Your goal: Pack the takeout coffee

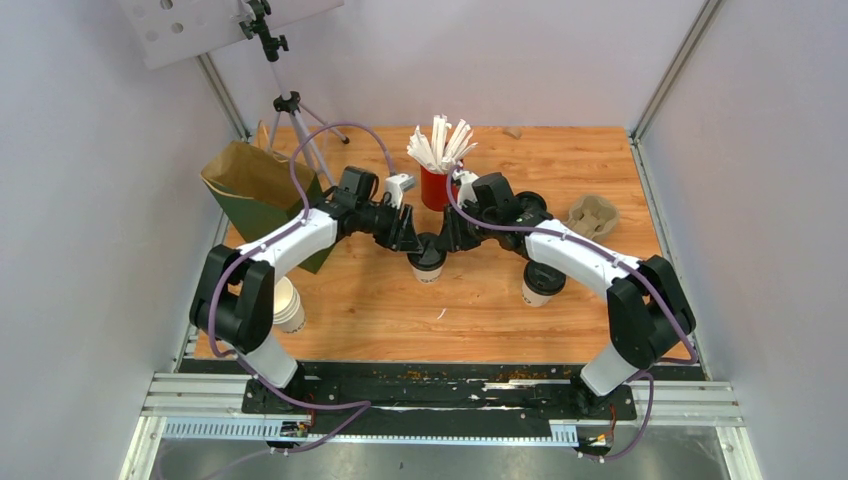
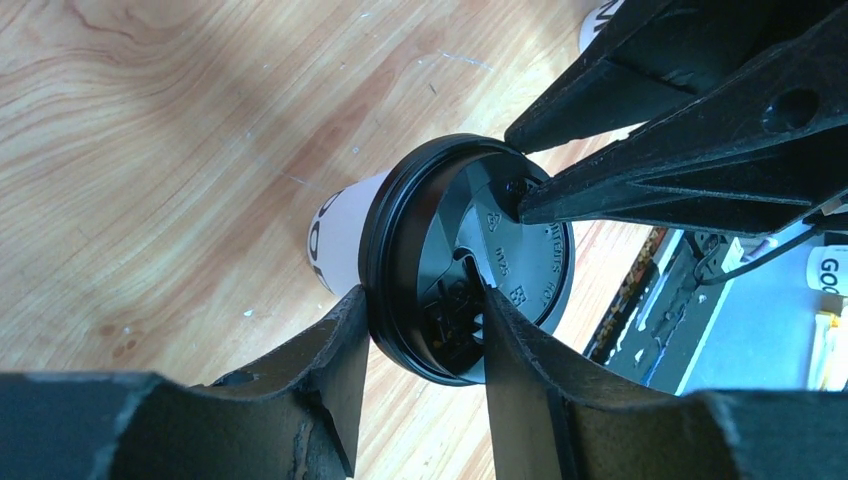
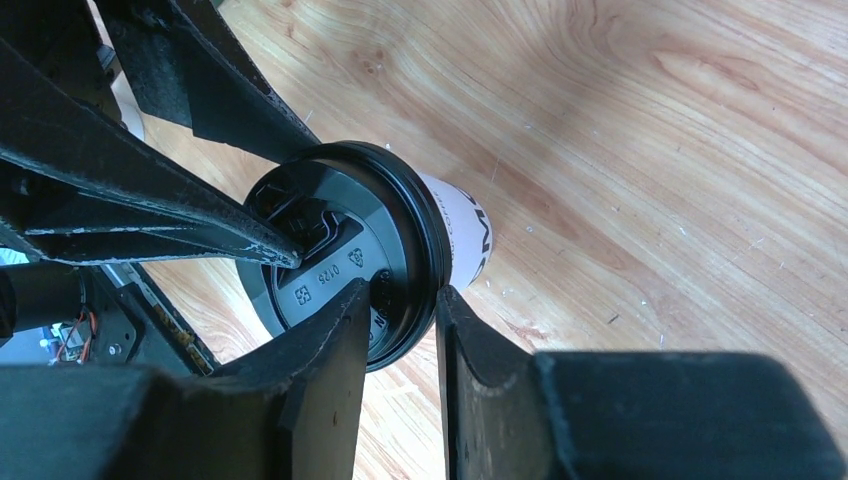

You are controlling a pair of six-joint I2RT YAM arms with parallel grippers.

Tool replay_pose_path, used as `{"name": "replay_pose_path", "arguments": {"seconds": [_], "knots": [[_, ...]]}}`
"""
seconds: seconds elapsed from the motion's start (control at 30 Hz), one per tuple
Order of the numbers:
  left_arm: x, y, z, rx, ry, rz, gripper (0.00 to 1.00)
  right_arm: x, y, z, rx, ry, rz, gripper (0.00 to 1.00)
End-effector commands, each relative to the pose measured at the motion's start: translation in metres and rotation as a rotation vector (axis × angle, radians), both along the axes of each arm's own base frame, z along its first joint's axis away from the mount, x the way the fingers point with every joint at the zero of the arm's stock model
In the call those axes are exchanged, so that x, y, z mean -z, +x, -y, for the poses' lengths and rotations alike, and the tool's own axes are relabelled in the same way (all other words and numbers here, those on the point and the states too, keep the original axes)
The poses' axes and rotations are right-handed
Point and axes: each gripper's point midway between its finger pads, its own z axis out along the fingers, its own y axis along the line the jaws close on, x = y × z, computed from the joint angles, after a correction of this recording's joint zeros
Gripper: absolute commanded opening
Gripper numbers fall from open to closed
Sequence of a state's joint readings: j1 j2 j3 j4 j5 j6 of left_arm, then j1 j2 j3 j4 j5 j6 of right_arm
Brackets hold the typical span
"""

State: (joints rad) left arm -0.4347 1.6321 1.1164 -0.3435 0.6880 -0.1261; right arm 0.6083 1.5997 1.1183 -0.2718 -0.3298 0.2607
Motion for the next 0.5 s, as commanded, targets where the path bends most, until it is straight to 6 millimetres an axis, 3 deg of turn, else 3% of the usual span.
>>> {"name": "replay_pose_path", "arguments": {"seconds": [0.0, 0.23, 0.47], "knots": [[-0.007, -0.016, 0.008, 0.008, -0.068, -0.034, 0.42, 0.01, -0.01, 0.008, -0.02, -0.027, -0.021, 0.3], [-0.024, -0.03, 0.01, -0.068, -0.144, -0.075, 0.38, 0.005, -0.009, 0.005, -0.052, -0.011, -0.005, 0.3], [-0.021, -0.041, -0.002, -0.188, -0.101, -0.138, 0.39, 0.008, -0.01, 0.001, -0.095, -0.01, -0.009, 0.31]]}}
